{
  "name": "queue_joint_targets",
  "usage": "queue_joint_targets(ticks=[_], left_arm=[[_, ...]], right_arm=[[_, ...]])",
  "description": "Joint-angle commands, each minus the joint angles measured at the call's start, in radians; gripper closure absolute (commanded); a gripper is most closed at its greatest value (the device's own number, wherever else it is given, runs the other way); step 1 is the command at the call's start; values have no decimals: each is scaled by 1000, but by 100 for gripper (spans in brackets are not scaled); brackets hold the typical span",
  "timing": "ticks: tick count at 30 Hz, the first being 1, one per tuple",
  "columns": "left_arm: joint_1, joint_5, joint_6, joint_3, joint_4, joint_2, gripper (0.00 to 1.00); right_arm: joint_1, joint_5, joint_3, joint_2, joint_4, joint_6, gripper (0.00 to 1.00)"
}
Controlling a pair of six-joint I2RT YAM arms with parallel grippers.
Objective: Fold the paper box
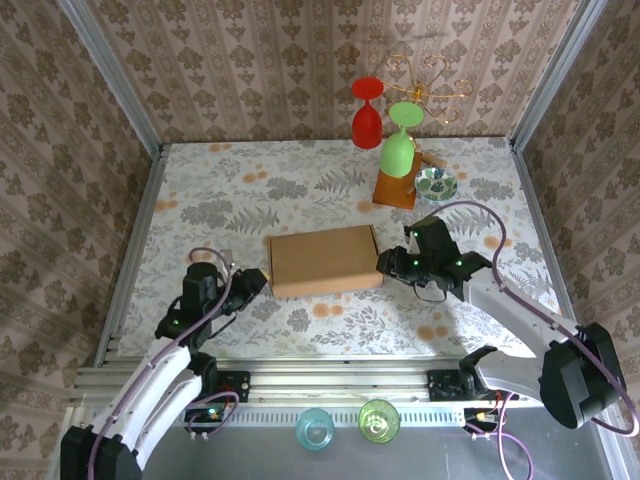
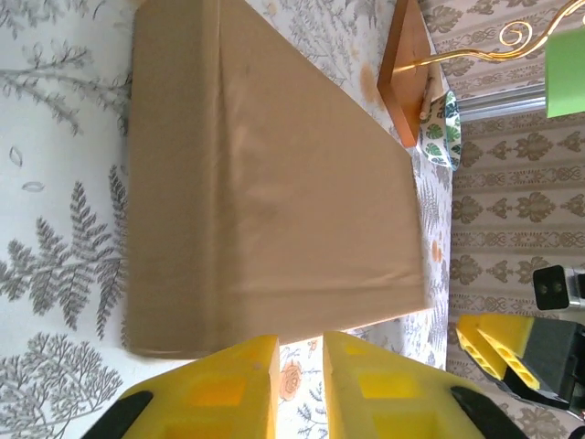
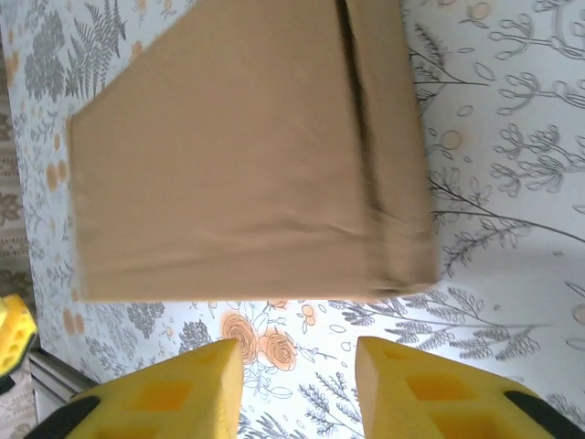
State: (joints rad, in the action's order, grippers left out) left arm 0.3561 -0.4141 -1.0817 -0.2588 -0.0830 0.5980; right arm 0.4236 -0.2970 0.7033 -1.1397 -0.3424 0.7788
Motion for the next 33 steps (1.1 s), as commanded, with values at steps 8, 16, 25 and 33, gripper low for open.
queue_joint_targets(ticks=[8,16,25,33], left_arm=[[-17,213,173,-379,-322,58,2],[-45,850,320,-685,-750,222,0],[-77,1156,899,-197,-79,123,0],[-203,870,1009,-77,392,461,0]], right_arm=[[-27,428,279,119,-338,-54,0],[-31,1118,268,226,-266,-193,0],[-148,1028,-419,387,626,-717,0],[-220,740,-394,1,890,-756,0]])
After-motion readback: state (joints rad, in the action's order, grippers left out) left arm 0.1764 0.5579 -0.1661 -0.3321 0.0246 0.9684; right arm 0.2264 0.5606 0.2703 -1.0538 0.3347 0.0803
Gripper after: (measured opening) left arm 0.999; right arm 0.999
